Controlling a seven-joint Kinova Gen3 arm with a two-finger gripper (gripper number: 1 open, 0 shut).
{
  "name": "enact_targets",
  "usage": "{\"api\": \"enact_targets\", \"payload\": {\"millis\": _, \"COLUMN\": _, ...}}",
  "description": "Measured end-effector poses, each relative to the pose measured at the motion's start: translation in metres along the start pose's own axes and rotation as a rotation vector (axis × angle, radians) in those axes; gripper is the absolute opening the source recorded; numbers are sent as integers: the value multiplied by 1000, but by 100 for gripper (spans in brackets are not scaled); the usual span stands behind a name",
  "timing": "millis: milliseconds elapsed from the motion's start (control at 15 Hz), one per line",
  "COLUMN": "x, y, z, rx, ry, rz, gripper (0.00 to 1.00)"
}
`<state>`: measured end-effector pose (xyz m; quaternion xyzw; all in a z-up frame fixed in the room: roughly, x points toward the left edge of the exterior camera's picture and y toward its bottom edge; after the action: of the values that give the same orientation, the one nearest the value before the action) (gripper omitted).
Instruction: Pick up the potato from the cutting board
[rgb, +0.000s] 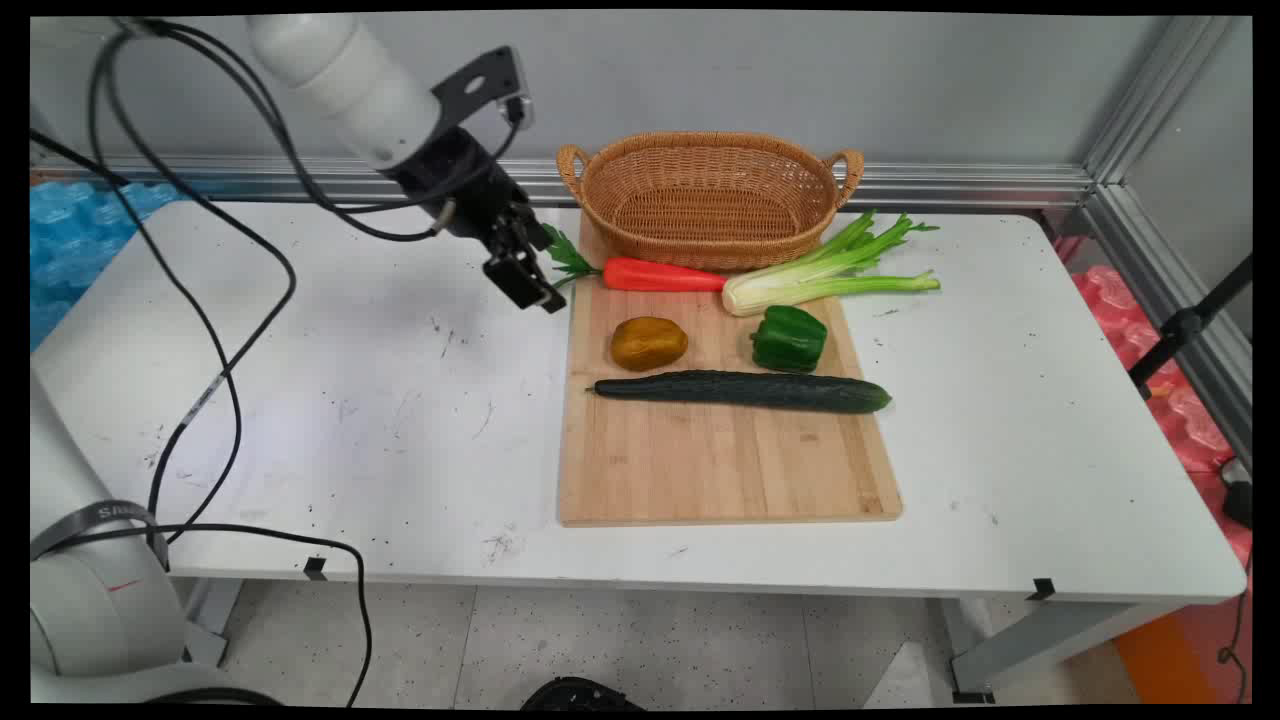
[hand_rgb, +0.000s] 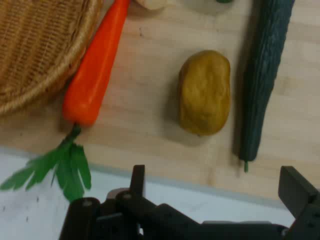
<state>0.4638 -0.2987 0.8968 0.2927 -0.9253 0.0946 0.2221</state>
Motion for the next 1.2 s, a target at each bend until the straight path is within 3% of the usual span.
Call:
{"api": "enact_targets", "payload": {"millis": 667, "x": 17, "y": -24, "z": 65, "rx": -89, "ry": 37, "rz": 44, "gripper": 100}}
{"api": "enact_targets", "payload": {"millis": 1200, "x": 19, "y": -26, "z": 113, "rx": -121, "ry": 33, "rz": 59, "gripper": 100}}
